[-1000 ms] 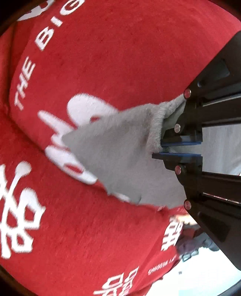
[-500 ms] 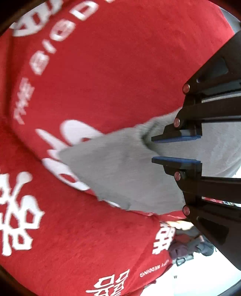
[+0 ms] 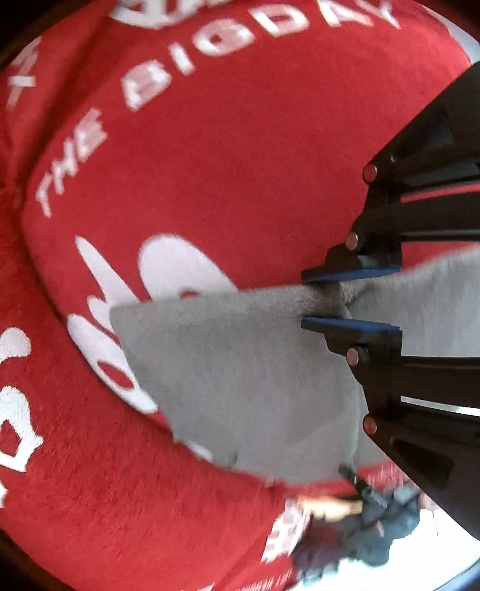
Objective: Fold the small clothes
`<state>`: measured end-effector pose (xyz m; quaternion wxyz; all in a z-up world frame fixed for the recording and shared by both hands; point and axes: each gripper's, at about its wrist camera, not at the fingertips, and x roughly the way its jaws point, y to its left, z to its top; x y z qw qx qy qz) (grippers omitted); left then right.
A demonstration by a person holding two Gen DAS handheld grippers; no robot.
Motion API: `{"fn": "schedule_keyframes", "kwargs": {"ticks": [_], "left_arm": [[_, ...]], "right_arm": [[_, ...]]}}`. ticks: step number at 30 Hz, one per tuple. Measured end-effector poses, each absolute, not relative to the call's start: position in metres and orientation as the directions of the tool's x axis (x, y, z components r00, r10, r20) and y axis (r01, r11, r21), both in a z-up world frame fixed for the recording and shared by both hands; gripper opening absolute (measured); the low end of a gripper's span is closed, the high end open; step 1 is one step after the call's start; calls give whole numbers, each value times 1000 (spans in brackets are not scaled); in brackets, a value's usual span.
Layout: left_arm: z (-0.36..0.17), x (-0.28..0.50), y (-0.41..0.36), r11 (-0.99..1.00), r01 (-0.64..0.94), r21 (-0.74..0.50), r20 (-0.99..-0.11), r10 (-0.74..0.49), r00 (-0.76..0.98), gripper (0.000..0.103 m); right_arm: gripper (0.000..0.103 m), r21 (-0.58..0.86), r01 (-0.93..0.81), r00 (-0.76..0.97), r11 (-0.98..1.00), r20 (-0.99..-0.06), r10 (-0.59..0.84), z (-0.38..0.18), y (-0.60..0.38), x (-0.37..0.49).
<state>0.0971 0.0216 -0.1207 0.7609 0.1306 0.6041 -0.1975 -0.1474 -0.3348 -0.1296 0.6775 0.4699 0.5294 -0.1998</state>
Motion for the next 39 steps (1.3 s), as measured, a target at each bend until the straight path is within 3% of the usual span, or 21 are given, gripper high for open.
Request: {"fn": "schedule_keyframes", "kwargs": {"ticks": [8, 12, 17, 27, 39], "left_arm": [[-108, 90, 38, 885, 465, 37, -981, -56, 184, 78], [-100, 77, 44, 887, 460, 31, -985, -52, 166, 78], [-92, 61, 38, 881, 472, 20, -989, -53, 141, 78], [-83, 23, 18, 853, 520, 49, -994, -12, 112, 78], [-72, 3, -1, 883, 464, 74, -992, 18, 124, 78]], "right_arm": [[26, 404, 753, 339, 519, -915, 220, -110, -319, -150], [43, 412, 739, 347, 533, -911, 222, -94, -303, -156], [44, 413, 715, 332, 564, -911, 246, -80, -277, -153], [55, 369, 647, 286, 667, -929, 236, -66, -236, -137], [56, 401, 580, 272, 709, -916, 296, -57, -246, -131]]}}
